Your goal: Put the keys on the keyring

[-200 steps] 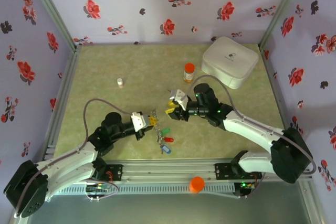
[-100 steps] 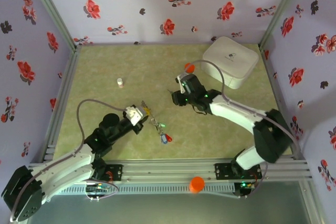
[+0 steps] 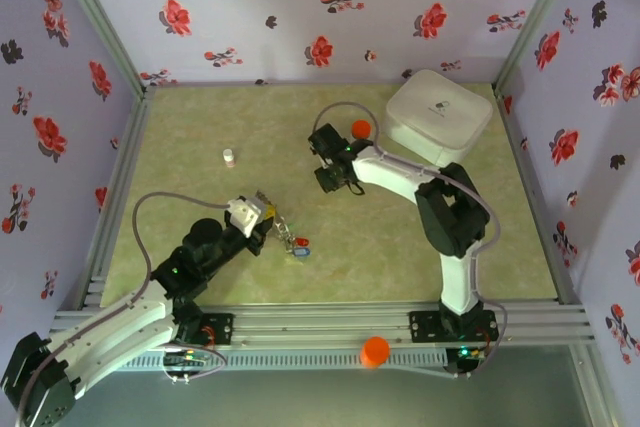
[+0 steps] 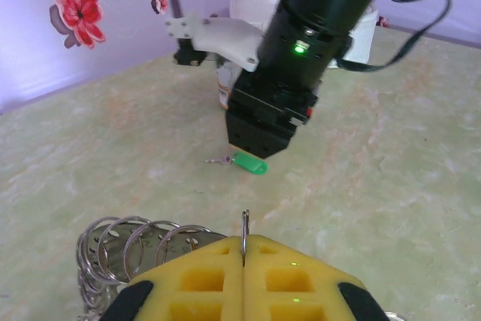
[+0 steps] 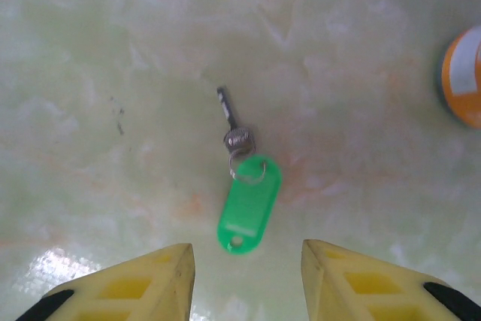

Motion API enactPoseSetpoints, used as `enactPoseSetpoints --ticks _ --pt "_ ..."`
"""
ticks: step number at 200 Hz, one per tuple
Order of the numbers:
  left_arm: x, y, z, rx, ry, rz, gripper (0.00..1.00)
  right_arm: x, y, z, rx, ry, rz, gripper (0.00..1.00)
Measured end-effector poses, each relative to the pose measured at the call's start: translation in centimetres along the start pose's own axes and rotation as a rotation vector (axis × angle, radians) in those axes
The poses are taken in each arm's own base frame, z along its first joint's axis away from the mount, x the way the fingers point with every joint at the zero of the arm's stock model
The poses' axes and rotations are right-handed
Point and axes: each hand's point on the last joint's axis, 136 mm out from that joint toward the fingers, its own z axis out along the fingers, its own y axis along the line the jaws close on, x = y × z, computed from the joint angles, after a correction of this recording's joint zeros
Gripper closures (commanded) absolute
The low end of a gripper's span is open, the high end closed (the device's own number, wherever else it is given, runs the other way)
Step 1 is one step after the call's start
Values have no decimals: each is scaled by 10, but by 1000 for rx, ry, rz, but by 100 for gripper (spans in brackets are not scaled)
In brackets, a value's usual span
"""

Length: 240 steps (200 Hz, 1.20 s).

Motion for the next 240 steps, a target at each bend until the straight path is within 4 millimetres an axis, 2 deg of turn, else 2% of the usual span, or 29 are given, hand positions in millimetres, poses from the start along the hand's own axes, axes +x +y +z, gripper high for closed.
enactPoseSetpoints --ticks 21,73,125,142,197,240 --pt "0 -1 0 3 3 -3 100 -8 2 10 5 27 -42 59" --pt "3 -1 0 4 13 -5 100 -8 6 37 8 111 -75 61" --pt "2 -1 0 4 11 -5 100 -6 4 50 23 162 -79 66" --pt "2 -1 0 4 11 -5 100 -6 3 50 30 167 -76 70" --pt "2 -2 0 11 11 -6 100 3 -6 48 79 202 -76 93" --pt "2 -2 0 12 11 -6 100 17 -11 35 91 216 -79 100"
